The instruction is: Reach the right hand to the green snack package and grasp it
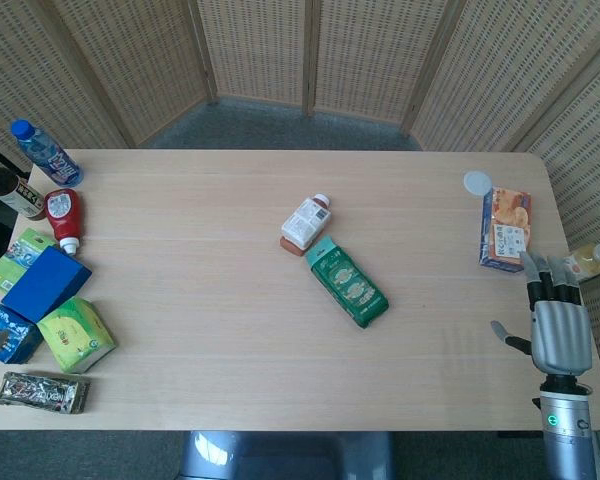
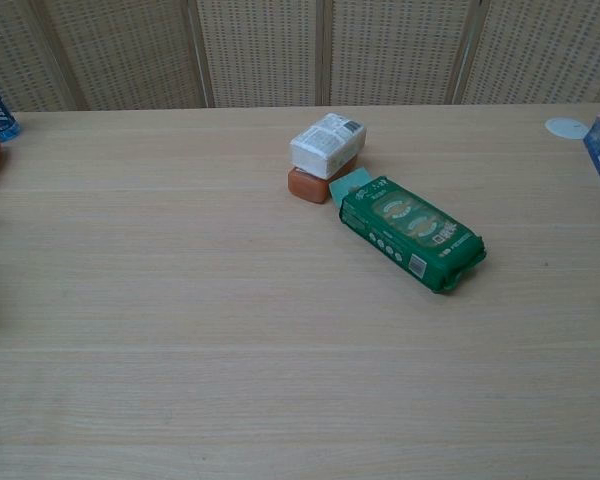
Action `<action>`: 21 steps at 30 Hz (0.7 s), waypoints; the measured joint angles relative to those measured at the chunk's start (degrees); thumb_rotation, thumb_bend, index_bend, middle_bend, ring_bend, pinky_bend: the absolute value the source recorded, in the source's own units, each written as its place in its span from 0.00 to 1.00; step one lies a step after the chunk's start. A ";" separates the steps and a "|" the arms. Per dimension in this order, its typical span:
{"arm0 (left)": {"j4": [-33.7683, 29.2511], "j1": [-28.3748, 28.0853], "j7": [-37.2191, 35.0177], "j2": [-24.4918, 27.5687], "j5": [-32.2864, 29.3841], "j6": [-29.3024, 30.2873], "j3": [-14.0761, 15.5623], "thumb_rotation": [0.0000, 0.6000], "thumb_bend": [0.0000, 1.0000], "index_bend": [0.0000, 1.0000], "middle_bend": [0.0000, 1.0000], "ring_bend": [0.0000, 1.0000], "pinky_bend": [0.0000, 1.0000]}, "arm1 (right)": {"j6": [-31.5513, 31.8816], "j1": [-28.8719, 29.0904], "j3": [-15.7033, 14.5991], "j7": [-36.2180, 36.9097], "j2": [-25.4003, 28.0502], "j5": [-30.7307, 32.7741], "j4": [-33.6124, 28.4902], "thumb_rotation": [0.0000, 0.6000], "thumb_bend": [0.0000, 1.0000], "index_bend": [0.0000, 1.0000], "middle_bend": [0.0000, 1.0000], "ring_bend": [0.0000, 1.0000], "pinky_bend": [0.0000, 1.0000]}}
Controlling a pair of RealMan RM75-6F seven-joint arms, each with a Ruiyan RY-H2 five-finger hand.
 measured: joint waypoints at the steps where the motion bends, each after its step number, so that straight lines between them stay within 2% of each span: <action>1: 0.04 -0.02 0.06 -0.03 -0.02 -0.06 0.02 1.00 0.00 0.00 0.00 0.00 0.00 | -0.12 0.03 -0.12 -0.21 -0.04 -0.02 0.00 1.00 0.00 0.00 0.00 0.00 0.00; 12: 0.21 -0.23 0.15 -0.29 -1.01 -0.79 -0.07 1.00 0.00 0.00 0.00 0.00 0.00 | -2.90 0.70 -1.24 -1.36 -0.15 0.75 -1.74 1.00 0.00 0.00 0.00 0.00 0.00; 18: 0.55 -0.79 0.56 -0.82 -1.39 -1.85 -0.08 1.00 0.00 0.00 0.00 0.00 0.00 | -11.17 3.95 -1.65 -3.98 -0.39 4.72 -6.97 1.00 0.00 0.00 0.00 0.00 0.00; 21: 0.82 -0.74 0.43 -0.86 -1.61 -1.85 -0.08 1.00 0.00 0.00 0.00 0.00 0.00 | -16.07 7.01 -1.33 -7.22 -1.46 8.90 -9.27 1.00 0.00 0.00 0.00 0.00 0.00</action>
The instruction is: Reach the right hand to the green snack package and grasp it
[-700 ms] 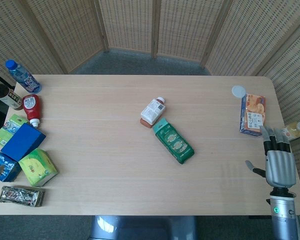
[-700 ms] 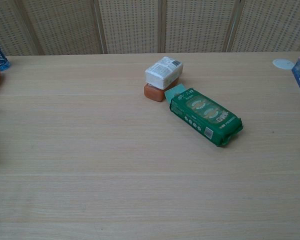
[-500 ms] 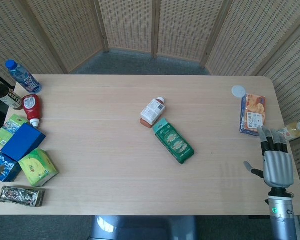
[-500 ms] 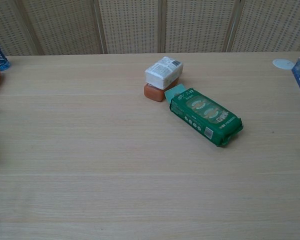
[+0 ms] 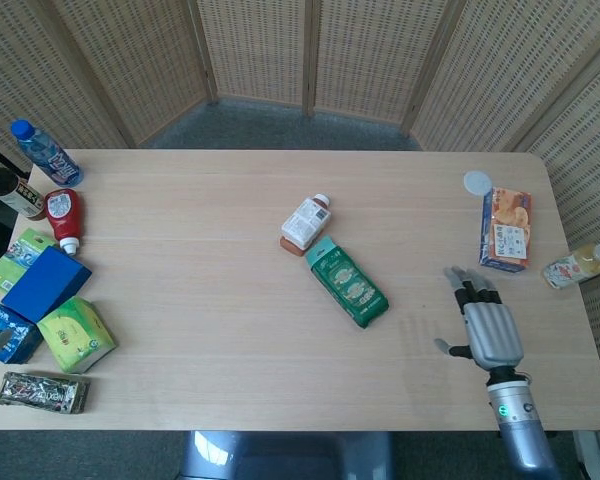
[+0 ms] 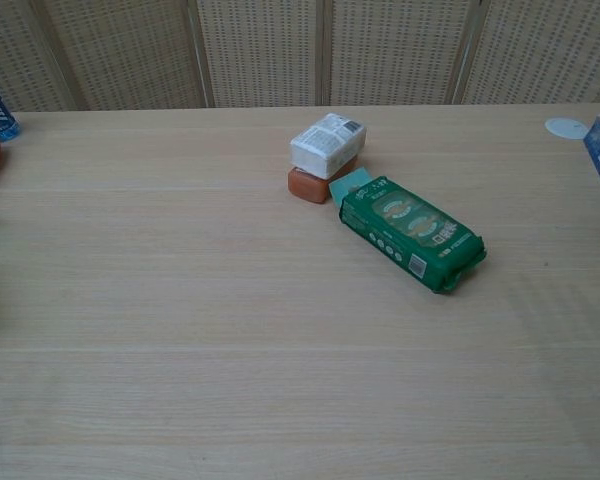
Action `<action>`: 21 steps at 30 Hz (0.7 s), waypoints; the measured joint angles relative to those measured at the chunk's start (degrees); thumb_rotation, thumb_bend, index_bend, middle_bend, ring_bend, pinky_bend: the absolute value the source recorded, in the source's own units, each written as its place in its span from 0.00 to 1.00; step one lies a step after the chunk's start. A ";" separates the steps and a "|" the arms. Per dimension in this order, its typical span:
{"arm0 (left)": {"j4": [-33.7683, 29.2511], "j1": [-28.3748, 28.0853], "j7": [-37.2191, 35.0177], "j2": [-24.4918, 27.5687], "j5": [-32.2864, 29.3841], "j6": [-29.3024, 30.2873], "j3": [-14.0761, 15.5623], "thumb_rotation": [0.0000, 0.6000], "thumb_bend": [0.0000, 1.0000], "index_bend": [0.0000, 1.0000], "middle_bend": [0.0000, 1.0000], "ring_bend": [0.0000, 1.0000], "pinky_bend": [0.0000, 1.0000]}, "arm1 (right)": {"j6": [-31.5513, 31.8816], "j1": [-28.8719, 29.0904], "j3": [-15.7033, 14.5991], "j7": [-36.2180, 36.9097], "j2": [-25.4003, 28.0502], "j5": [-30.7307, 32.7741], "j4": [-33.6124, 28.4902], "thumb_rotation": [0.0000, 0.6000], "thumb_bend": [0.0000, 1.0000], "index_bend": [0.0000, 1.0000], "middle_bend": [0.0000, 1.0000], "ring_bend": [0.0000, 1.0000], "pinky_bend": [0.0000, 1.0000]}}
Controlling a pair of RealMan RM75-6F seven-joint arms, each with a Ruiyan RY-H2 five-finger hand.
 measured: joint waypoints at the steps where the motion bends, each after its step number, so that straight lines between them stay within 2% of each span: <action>1: 0.13 0.03 -0.12 0.02 -0.11 0.01 -0.01 1.00 0.00 0.00 0.00 0.00 0.00 | -1.51 1.31 0.28 -1.44 -0.67 2.14 -0.69 1.00 0.00 0.00 0.00 0.00 0.00; 7: 0.80 0.01 -0.81 0.10 -0.88 -0.31 -0.21 1.00 0.00 0.00 0.00 0.00 0.00 | -6.77 8.95 2.60 -9.97 -5.87 14.98 -2.10 1.00 0.00 0.00 0.00 0.00 0.00; 12: 0.87 0.07 -0.78 0.12 -1.25 -0.26 -0.32 1.00 0.00 0.00 0.00 0.00 0.00 | -9.19 15.65 4.96 -15.21 -10.72 27.03 -0.64 1.00 0.00 0.00 0.00 0.00 0.00; 17: 0.99 -0.14 -0.23 -0.16 -1.55 -0.75 -0.32 1.00 0.00 0.00 0.00 0.00 0.00 | -9.83 22.79 7.16 -19.66 -16.30 38.99 3.51 1.00 0.00 0.00 0.00 0.00 0.00; 21: 1.17 -0.36 0.45 -0.56 -1.68 -1.19 -0.21 1.00 0.00 0.00 0.00 0.00 0.00 | -10.01 27.88 8.42 -21.91 -19.95 43.79 9.08 1.00 0.00 0.00 0.00 0.00 0.00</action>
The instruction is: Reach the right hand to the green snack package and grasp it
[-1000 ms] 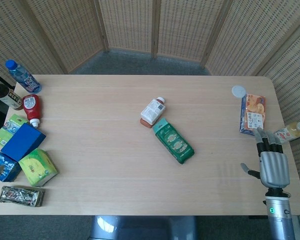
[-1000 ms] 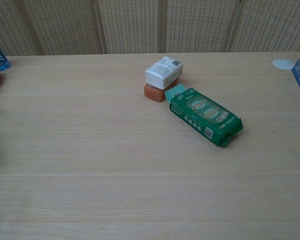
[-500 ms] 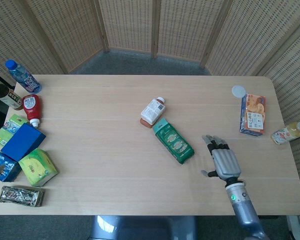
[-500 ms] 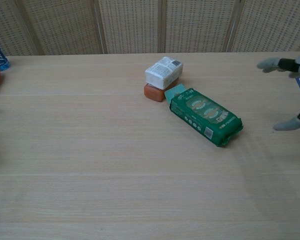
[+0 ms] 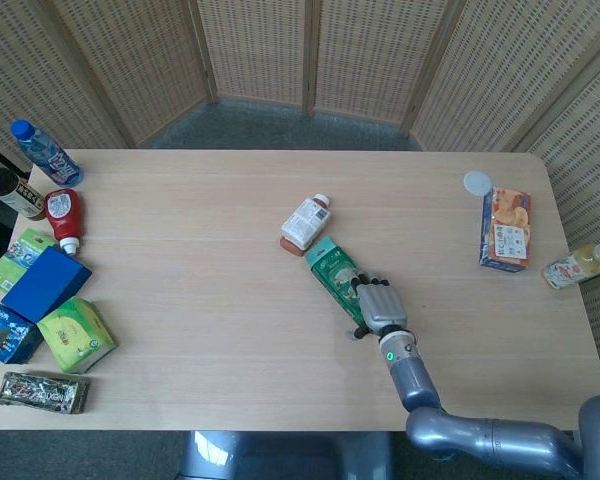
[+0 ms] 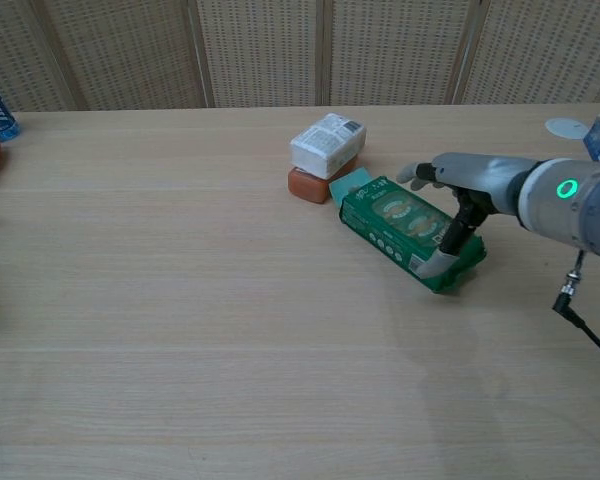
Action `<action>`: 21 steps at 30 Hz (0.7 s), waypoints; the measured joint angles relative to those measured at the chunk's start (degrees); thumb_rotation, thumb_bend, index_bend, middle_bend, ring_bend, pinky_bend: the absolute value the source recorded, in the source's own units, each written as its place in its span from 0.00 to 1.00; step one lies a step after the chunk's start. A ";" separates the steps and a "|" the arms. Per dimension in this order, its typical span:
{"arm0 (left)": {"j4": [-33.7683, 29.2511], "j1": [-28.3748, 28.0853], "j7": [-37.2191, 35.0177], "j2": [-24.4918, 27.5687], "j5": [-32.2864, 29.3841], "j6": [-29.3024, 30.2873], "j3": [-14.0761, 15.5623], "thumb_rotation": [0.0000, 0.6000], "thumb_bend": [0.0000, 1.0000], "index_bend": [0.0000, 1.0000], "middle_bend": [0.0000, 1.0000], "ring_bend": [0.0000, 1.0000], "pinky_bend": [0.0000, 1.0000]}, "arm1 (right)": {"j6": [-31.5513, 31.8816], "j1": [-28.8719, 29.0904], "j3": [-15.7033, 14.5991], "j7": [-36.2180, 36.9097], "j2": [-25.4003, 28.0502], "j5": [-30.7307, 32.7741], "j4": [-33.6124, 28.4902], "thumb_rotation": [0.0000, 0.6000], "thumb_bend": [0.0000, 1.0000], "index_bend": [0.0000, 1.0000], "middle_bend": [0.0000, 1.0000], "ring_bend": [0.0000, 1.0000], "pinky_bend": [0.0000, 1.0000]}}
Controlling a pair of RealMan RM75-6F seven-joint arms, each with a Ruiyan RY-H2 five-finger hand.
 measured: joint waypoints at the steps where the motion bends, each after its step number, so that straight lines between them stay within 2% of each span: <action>1: 0.03 -0.02 0.14 -0.06 -0.07 -0.01 -0.01 1.00 0.00 0.00 0.00 0.00 0.00 | -0.01 0.92 0.40 -0.47 -0.85 0.85 1.73 1.00 0.00 0.00 0.00 0.00 0.00; 11: 0.15 -0.19 0.81 -0.44 -0.41 -0.32 -0.02 1.00 0.00 0.00 0.00 0.00 0.00 | 0.84 7.48 3.31 -2.95 -5.53 11.21 10.33 1.00 0.00 0.00 0.00 0.00 0.00; 21: 0.36 -0.17 0.79 -0.58 -0.65 -0.21 -0.14 1.00 0.00 0.00 0.00 0.00 0.00 | -0.12 10.69 4.35 -2.31 -9.28 14.87 17.36 1.00 0.00 0.00 0.00 0.00 0.00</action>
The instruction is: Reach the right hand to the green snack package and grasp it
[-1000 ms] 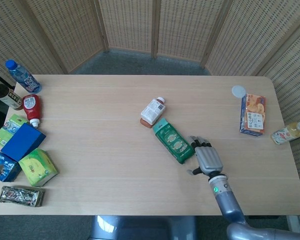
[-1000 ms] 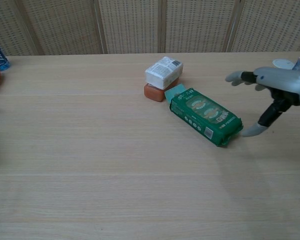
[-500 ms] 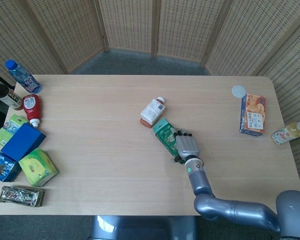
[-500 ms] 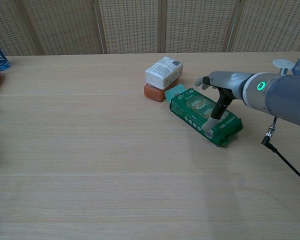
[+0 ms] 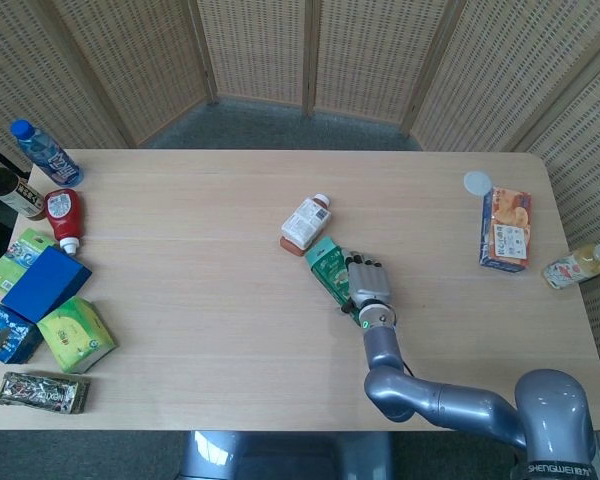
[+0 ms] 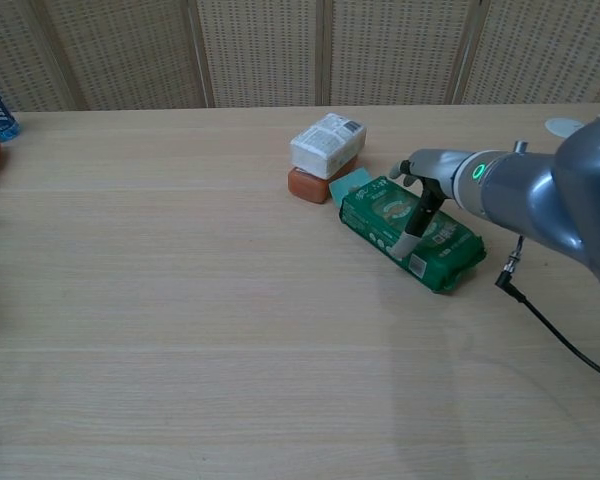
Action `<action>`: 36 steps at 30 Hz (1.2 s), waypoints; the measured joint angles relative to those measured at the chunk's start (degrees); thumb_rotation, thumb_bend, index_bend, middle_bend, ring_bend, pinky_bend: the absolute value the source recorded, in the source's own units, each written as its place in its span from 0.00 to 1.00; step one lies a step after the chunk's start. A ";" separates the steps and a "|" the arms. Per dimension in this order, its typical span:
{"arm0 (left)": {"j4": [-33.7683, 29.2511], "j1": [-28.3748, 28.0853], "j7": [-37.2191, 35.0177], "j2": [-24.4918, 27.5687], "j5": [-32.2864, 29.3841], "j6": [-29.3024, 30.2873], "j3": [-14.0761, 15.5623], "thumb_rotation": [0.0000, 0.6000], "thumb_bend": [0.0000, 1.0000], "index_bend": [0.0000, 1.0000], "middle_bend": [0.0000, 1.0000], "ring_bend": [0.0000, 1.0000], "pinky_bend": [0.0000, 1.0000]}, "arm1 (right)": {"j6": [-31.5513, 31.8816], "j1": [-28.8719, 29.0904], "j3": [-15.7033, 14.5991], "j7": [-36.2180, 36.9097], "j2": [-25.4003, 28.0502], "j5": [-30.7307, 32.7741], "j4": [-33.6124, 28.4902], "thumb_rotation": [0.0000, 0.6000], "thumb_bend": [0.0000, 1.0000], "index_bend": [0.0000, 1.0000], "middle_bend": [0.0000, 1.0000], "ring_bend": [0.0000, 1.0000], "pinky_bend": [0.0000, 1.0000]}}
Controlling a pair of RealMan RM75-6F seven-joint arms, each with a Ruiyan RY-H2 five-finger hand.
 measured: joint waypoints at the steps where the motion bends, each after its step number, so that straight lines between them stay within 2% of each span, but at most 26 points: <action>1: 0.02 -0.02 0.00 -0.02 0.06 -0.04 0.03 1.00 0.00 0.00 0.00 0.00 0.00 | -0.03 0.04 -0.13 0.27 -0.33 0.13 0.39 1.00 0.00 0.00 0.00 0.00 0.00; 11: 0.11 -0.05 -0.17 -0.17 0.14 -0.02 0.03 1.00 0.00 0.00 0.00 0.00 0.00 | -1.80 -0.53 -1.21 4.38 -2.88 -1.96 5.72 1.00 0.00 0.00 0.00 0.00 0.02; 12: 0.12 -0.04 -0.18 -0.16 0.15 0.02 0.02 1.00 0.00 0.00 0.00 0.00 0.00 | -1.88 -0.64 -1.30 5.01 -3.13 -2.64 6.29 1.00 0.00 0.00 0.00 0.00 0.08; 14: 0.14 -0.01 -0.16 -0.16 0.14 0.08 0.00 1.00 0.00 0.00 0.00 0.00 0.00 | -1.76 -0.92 -1.57 6.15 -3.81 -4.64 7.44 1.00 0.00 0.00 0.01 0.02 0.26; 16: 0.14 -0.03 -0.15 -0.19 0.16 0.04 0.02 1.00 0.00 0.00 0.00 0.00 0.00 | -1.36 -1.36 -1.87 7.80 -4.68 -6.90 8.82 1.00 0.00 0.07 0.09 0.11 0.43; 18: 0.16 -0.04 -0.08 -0.23 0.25 0.02 0.06 1.00 0.00 0.00 0.00 0.00 0.00 | -1.02 -1.91 -2.27 9.48 -5.52 -8.93 10.28 1.00 0.00 0.14 0.16 0.18 0.50; 25: 0.09 -0.01 0.16 -0.32 0.36 0.16 0.10 1.00 0.00 0.00 0.00 0.00 0.00 | -1.52 -4.39 -3.73 12.16 -8.13 -12.13 15.38 1.00 0.00 0.20 0.22 0.24 0.55; 28: 0.16 -0.03 0.17 -0.34 0.20 0.13 0.03 1.00 0.00 0.00 0.00 0.00 0.00 | -1.37 -5.00 -3.82 12.79 -8.26 -13.59 15.52 1.00 0.00 0.21 0.22 0.24 0.55; 32: 0.24 -0.11 0.27 -0.40 0.22 -0.07 0.08 1.00 0.00 0.00 0.00 0.00 0.00 | 0.08 -5.90 -3.62 13.86 -7.08 -16.14 12.67 1.00 0.00 0.21 0.22 0.24 0.55; 36: 0.21 -0.17 0.24 -0.46 0.41 -0.12 0.14 1.00 0.00 0.00 0.00 0.00 0.00 | 2.84 -7.09 -3.11 14.87 -4.46 -19.26 6.61 1.00 0.00 0.22 0.22 0.24 0.55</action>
